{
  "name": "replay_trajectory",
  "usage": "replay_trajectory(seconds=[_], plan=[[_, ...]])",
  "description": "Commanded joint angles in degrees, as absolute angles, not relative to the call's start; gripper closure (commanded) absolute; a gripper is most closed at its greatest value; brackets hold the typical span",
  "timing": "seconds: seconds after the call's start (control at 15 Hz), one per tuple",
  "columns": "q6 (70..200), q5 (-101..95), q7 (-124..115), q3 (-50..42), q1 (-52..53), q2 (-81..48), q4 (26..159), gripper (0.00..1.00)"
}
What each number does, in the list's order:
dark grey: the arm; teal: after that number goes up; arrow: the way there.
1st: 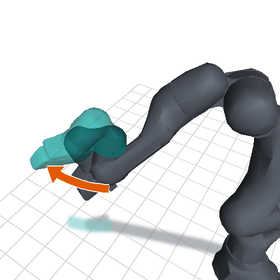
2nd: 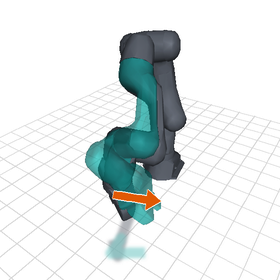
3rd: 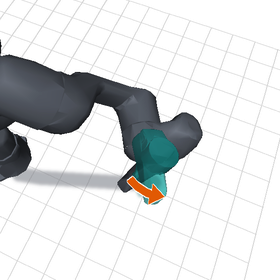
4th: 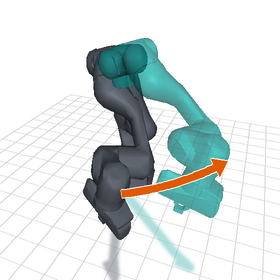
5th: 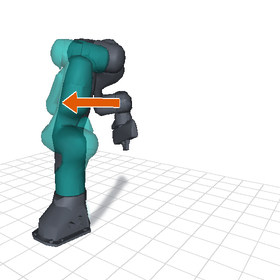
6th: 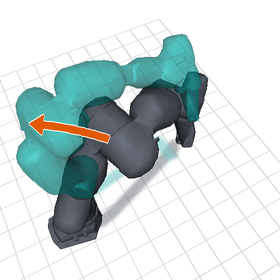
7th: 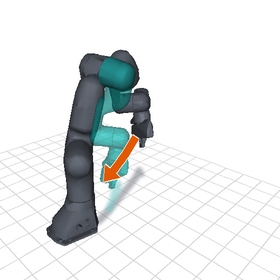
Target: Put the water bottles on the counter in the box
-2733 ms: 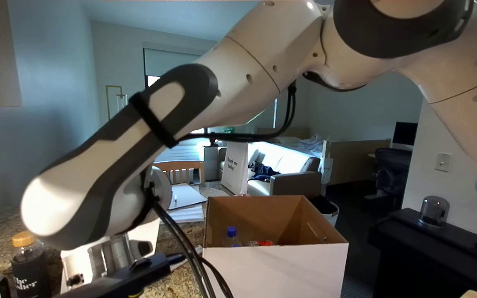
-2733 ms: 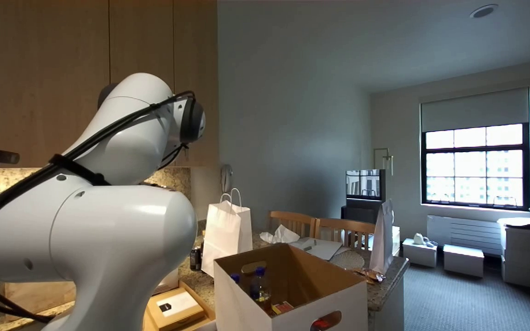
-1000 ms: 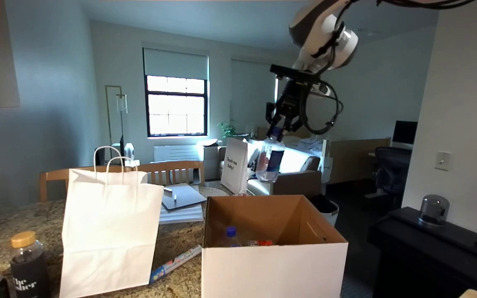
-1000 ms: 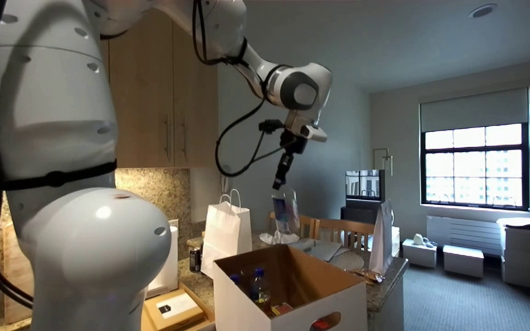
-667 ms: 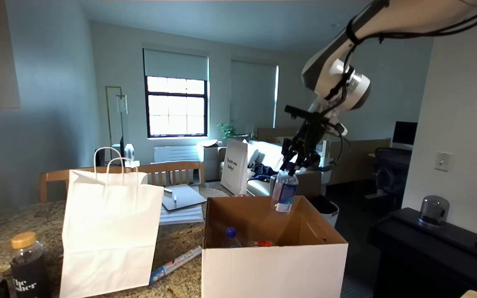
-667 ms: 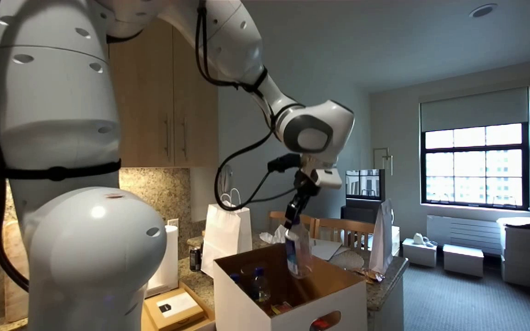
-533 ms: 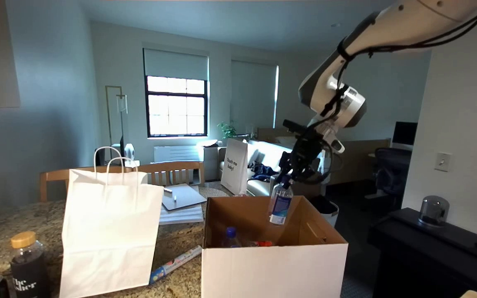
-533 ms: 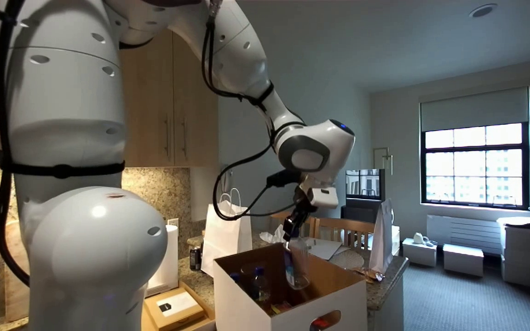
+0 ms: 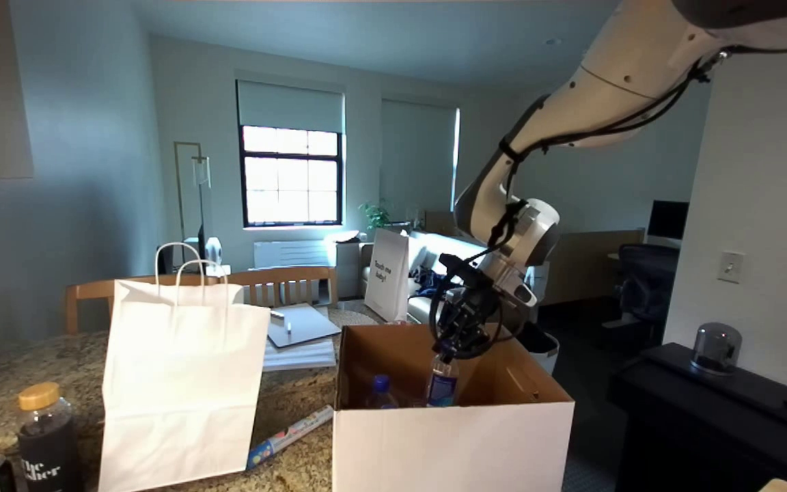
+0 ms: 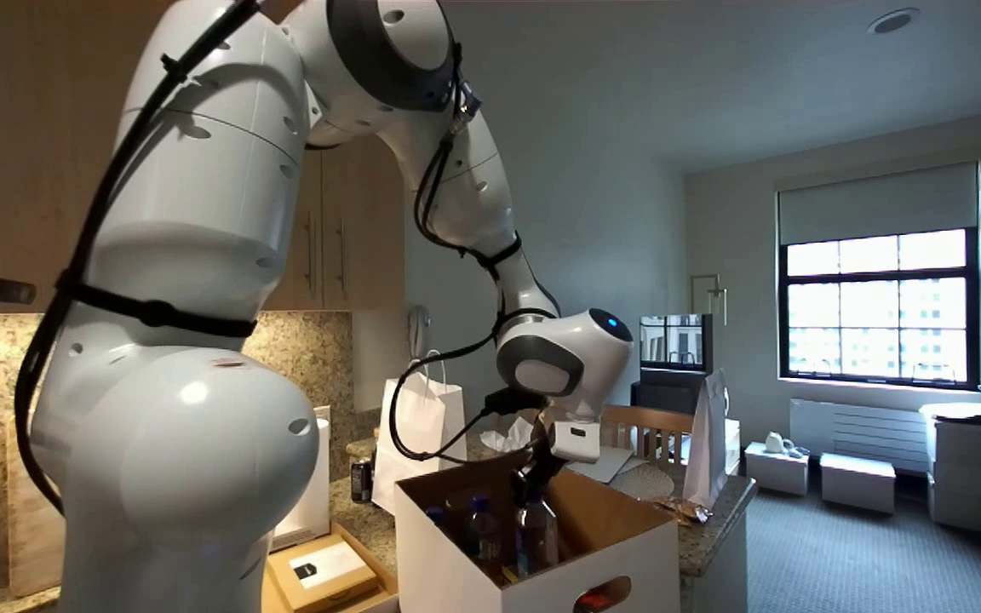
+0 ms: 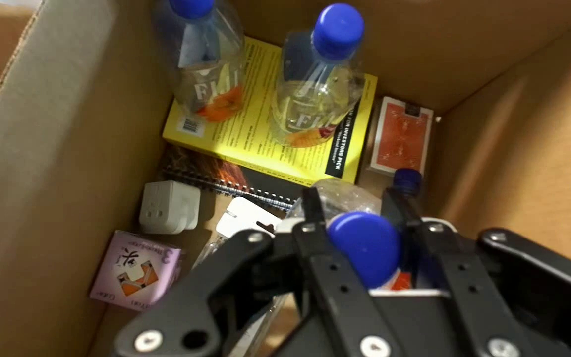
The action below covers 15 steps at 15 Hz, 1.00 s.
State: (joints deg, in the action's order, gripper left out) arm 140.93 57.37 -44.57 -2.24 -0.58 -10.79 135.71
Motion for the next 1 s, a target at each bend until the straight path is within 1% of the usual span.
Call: replay_trajectory(seconds=[0.0,0.47,0.87,0.93], plan=[[140.43,54.47,-49.02,-2.12,0.92,-17.49,132.67,0.86],[135.11,48.95,-54.90,-2.20,3.01,-25.30,128.95,0.86],[130.92,49.43,-56.01,-2.26,3.00,-27.39,128.27,0.87],[130.37,49.21,-56.16,-2.35,3.01,-27.42,128.01,0.42]])
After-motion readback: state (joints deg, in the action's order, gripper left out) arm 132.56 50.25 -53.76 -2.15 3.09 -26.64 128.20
